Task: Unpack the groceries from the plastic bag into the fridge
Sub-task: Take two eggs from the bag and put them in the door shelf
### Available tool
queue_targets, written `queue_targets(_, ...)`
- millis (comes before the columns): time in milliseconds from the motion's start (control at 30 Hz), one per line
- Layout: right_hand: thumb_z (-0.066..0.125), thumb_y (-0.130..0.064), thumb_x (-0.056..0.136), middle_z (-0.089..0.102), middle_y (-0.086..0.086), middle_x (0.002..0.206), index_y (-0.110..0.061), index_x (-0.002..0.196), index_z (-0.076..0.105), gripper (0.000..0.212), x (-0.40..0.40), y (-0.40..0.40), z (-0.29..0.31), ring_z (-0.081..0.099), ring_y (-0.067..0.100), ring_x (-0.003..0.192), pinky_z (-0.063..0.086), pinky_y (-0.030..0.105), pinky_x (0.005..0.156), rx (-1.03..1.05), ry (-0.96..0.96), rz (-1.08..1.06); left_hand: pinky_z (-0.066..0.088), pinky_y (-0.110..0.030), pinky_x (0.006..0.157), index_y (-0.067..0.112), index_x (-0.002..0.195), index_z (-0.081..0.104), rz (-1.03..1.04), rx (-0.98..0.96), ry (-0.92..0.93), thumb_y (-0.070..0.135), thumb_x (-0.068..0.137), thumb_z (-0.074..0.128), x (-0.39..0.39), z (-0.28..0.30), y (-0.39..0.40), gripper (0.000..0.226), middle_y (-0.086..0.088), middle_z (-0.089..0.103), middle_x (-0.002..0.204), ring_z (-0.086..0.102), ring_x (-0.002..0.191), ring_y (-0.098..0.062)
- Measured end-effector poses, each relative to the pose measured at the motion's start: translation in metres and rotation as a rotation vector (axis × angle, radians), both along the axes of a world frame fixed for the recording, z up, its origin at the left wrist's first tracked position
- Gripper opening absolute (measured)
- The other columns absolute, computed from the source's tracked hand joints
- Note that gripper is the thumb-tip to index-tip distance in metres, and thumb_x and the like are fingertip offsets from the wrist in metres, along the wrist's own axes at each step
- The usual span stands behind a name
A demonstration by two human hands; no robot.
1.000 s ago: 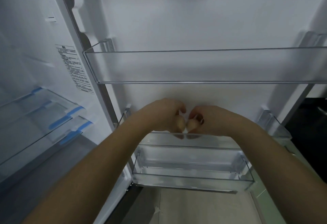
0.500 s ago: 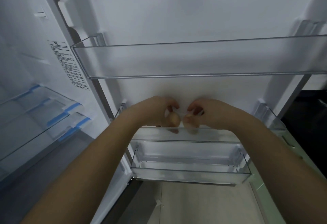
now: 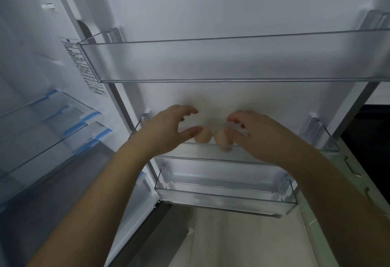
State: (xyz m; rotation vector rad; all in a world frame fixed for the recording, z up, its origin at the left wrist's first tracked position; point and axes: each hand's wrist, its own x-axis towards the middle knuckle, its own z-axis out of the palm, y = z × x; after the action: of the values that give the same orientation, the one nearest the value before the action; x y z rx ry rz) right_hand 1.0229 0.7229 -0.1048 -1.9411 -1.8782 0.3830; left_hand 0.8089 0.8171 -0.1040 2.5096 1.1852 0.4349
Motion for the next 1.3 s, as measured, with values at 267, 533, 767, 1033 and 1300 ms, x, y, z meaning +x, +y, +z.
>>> queue_targets(267,0.043,-0.051,0.095,0.051,-0.003,0.135,-0.026,0.137,0.045,0.049,-0.016,-0.023,-0.003,0.051,0.018,0.114,0.041,0.033,0.096,0.061,-0.073,0.028,0.021,-0.040,0.115,0.028,0.150,0.029,0.083,0.263,0.089,0.063,0.089,0.036,-0.012,-0.026,-0.042,0.070,-0.003,0.027,0.159,0.028,0.143,-0.023)
queue_targets(533,0.023,-0.068,0.083,0.046,0.003,0.144,-0.025,0.138,0.047,0.073,-0.038,-0.058,-0.024,0.034,0.026,0.136,0.019,0.043,0.114,0.074,-0.276,-0.110,0.007,-0.049,0.121,0.030,0.151,0.024,0.046,0.347,0.212,0.069,0.088,0.017,-0.029,-0.054,-0.057,0.074,-0.006,0.020,0.162,0.016,0.149,-0.027)
queue_targets(767,0.013,-0.070,0.078,0.023,0.007,0.159,-0.027,0.146,0.037,0.084,-0.071,-0.106,-0.038,0.016,0.030,0.146,0.007,0.047,0.117,0.039,-0.305,-0.301,-0.013,-0.043,0.118,0.032,0.155,0.000,-0.051,0.380,0.212,0.064,0.092,0.022,-0.055,-0.059,-0.067,0.074,-0.004,-0.004,0.165,-0.007,0.151,-0.024)
queue_targets(1033,0.036,-0.055,0.096,0.008,0.001,0.162,-0.031,0.151,0.023,0.062,-0.127,-0.178,-0.053,0.007,0.024,0.147,0.007,0.038,0.118,-0.068,-0.281,-0.471,0.003,-0.046,0.116,0.027,0.149,0.037,-0.293,0.351,0.225,0.062,0.092,0.032,-0.077,-0.085,-0.100,0.067,-0.012,0.024,0.160,0.021,0.148,-0.033)
queue_targets(1300,0.019,-0.060,0.094,0.017,0.004,0.160,-0.030,0.151,0.019,0.065,-0.140,-0.273,-0.062,0.013,0.025,0.146,0.007,0.038,0.118,-0.142,-0.298,-0.751,0.020,-0.052,0.114,0.024,0.142,0.049,-0.519,0.371,0.210,0.058,0.091,0.031,-0.036,-0.085,-0.164,0.064,-0.013,0.042,0.152,0.037,0.140,-0.035)
